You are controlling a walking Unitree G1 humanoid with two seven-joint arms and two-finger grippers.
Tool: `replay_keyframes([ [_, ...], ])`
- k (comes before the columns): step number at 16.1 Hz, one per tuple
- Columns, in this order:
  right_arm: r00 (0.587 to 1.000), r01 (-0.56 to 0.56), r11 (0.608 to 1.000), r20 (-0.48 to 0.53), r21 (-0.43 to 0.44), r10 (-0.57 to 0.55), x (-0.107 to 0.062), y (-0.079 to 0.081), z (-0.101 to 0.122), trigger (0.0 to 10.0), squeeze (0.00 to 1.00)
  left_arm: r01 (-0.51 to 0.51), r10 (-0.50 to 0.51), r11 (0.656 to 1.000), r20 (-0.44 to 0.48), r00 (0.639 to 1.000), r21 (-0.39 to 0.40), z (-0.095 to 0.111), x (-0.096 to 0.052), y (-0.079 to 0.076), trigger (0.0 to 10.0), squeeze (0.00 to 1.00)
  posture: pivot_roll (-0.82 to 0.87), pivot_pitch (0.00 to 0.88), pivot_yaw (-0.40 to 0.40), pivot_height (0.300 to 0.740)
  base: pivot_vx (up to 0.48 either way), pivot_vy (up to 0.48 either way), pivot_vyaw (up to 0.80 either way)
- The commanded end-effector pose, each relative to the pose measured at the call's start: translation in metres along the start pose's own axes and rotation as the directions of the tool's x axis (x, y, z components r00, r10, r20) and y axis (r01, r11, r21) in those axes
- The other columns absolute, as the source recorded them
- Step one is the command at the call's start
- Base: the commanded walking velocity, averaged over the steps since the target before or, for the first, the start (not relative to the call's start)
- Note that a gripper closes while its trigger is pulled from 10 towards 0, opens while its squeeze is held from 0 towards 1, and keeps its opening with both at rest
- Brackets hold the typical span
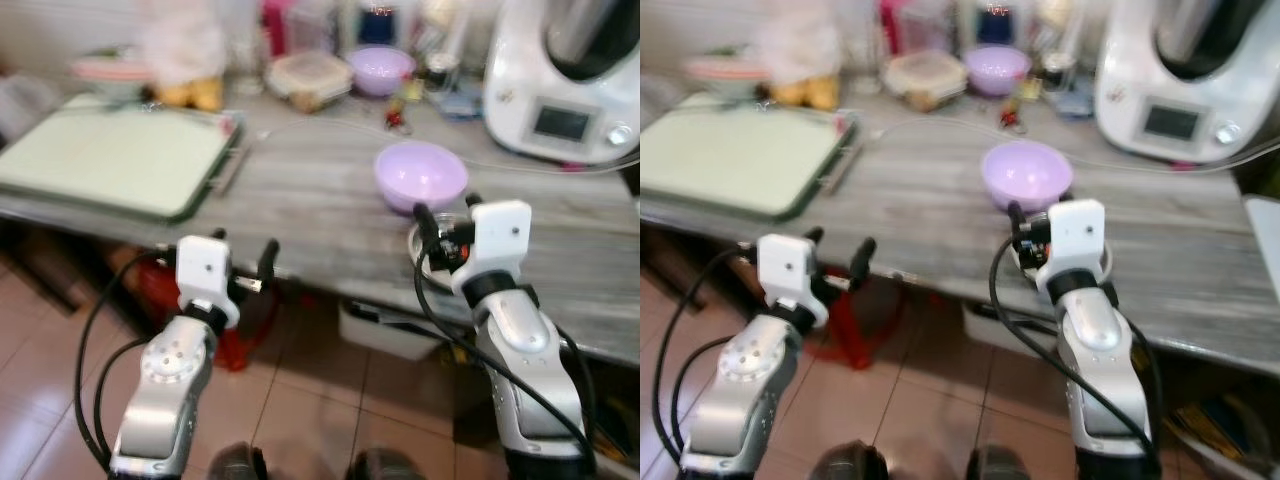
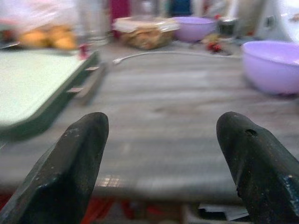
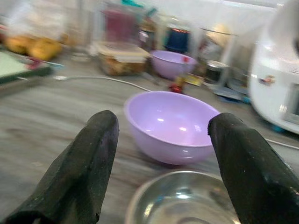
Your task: Setting the table
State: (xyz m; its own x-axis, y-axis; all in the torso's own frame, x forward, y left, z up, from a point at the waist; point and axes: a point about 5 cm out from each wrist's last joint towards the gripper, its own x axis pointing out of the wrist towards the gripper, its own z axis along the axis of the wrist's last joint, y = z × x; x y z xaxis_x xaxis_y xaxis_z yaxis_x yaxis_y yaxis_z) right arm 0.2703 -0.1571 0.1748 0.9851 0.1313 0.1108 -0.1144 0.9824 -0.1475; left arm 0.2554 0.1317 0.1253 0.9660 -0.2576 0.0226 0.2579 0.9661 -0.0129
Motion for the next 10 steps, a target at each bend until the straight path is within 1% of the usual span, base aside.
replay_keyframes([
  [1,1.000,0.016,1.000,-0.007,-0.001,-0.016,-0.0021,-0.0039,-0.0030,10.0,0.00,0.017,-0.017,1.000,-0.011,1.000,0.001,-0.0016,0.0001,-0.0034,10.0,0.00,0.00,0.036,0.019,0.740,-0.304,0.000,0.00],
  [3,0.999,0.040,0.999,-0.011,0.008,-0.040,0.0002,-0.0064,-0.0035,10.0,0.00,0.024,-0.024,1.000,-0.008,1.000,-0.001,-0.0010,0.0015,-0.0040,10.0,0.00,0.00,0.035,0.019,0.740,-0.300,0.000,0.00],
  [5,0.999,0.041,0.999,-0.007,0.009,-0.041,0.0026,-0.0067,-0.0026,10.0,0.00,0.026,-0.026,1.000,-0.006,1.000,0.001,-0.0002,0.0033,-0.0040,10.0,0.00,0.00,0.042,0.018,0.740,-0.302,0.000,0.00],
  [6,0.999,0.046,0.999,-0.006,0.019,-0.046,0.0040,-0.0066,-0.0022,10.0,0.00,0.020,-0.020,1.000,-0.002,1.000,0.003,0.0011,0.0028,-0.0032,10.0,0.00,0.00,0.050,0.020,0.740,-0.300,0.000,-0.54],
  [10,0.999,0.035,0.999,-0.013,0.027,-0.035,0.0044,-0.0037,-0.0039,10.0,0.00,0.022,-0.022,1.000,-0.007,1.000,0.002,-0.0003,0.0010,-0.0047,10.0,0.00,0.00,0.055,0.018,0.740,-0.308,0.000,-0.80],
])
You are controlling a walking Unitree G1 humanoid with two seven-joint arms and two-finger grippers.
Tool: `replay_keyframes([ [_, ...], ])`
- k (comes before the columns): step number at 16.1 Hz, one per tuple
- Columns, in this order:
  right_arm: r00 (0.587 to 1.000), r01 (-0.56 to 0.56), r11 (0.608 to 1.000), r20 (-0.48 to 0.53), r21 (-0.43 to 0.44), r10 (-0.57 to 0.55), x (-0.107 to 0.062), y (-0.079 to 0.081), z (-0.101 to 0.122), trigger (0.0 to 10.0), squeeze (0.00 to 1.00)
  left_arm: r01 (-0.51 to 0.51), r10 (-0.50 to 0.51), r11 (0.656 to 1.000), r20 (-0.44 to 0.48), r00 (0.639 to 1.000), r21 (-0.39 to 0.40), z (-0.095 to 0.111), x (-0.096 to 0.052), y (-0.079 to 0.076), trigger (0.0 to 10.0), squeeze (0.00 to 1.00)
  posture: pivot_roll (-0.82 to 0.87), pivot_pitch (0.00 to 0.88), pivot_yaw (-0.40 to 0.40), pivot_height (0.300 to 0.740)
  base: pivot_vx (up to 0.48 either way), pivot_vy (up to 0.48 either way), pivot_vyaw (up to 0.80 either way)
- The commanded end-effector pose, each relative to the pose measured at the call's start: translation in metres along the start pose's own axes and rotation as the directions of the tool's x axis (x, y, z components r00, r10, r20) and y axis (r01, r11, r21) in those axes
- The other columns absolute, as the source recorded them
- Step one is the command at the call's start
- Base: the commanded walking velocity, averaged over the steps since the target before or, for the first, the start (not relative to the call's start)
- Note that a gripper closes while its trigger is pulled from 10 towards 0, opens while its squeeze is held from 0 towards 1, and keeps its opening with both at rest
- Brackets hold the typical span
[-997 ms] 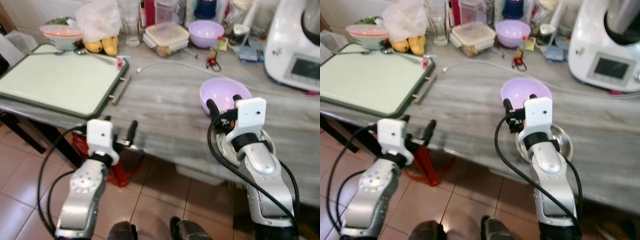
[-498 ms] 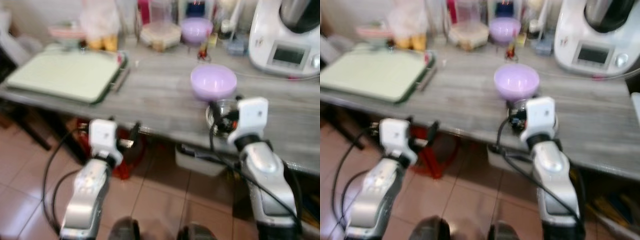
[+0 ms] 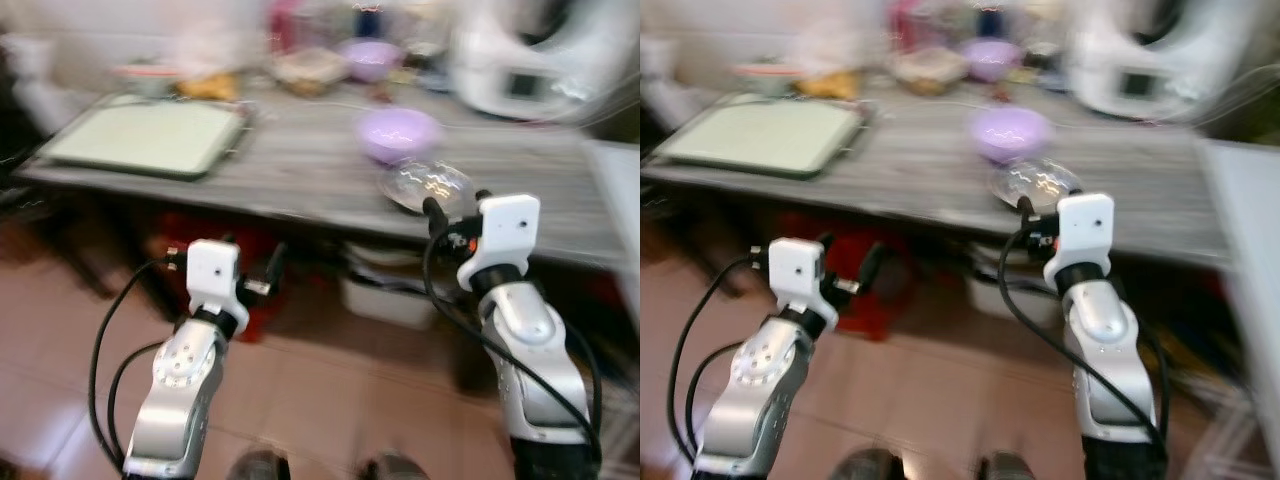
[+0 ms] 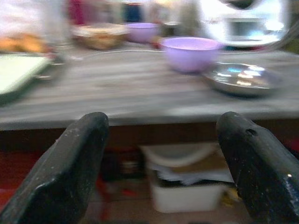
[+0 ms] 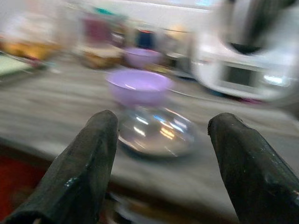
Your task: Setting the table
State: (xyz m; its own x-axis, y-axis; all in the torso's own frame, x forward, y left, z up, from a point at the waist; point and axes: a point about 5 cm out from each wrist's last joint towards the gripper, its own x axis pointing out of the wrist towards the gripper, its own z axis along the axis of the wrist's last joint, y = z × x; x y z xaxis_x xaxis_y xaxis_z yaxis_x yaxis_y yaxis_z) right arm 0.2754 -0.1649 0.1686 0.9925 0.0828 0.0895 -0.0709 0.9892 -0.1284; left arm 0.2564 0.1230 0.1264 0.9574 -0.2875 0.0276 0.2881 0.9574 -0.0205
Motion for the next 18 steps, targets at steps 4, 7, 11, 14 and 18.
replay_keyframes([
  [4,1.000,-0.009,1.000,-0.008,0.001,0.009,0.000,0.004,-0.001,10.0,0.00,-0.010,0.010,1.000,-0.016,1.000,0.009,-0.002,-0.004,0.003,10.0,0.00,0.00,0.063,0.015,0.740,-0.315,0.000,-0.20],
  [7,0.999,0.000,1.000,-0.039,-0.002,0.000,-0.001,0.003,-0.006,10.0,0.00,-0.009,0.009,1.000,-0.019,1.000,0.005,-0.003,-0.006,0.002,10.0,0.00,0.00,0.069,0.014,0.740,-0.082,0.000,0.00],
  [11,0.995,0.035,0.999,-0.095,0.004,-0.035,-0.003,-0.002,-0.015,10.0,0.00,0.007,-0.007,1.000,-0.001,1.000,0.002,0.000,-0.009,0.001,10.0,0.00,0.00,0.079,0.012,0.740,0.000,0.000,0.00],
  [14,0.995,0.019,0.998,-0.095,0.053,-0.013,-0.004,0.000,-0.015,10.0,0.00,0.023,-0.023,1.000,0.009,1.000,-0.018,0.003,-0.011,-0.001,10.0,0.00,0.00,0.085,0.009,0.740,0.000,-0.139,0.00],
  [18,0.996,0.007,0.998,-0.093,0.062,-0.001,-0.003,0.002,-0.014,10.0,0.00,0.024,-0.024,1.000,0.011,1.000,-0.020,0.003,-0.011,-0.002,10.0,0.00,0.00,0.086,0.007,0.740,0.000,-0.467,0.00],
])
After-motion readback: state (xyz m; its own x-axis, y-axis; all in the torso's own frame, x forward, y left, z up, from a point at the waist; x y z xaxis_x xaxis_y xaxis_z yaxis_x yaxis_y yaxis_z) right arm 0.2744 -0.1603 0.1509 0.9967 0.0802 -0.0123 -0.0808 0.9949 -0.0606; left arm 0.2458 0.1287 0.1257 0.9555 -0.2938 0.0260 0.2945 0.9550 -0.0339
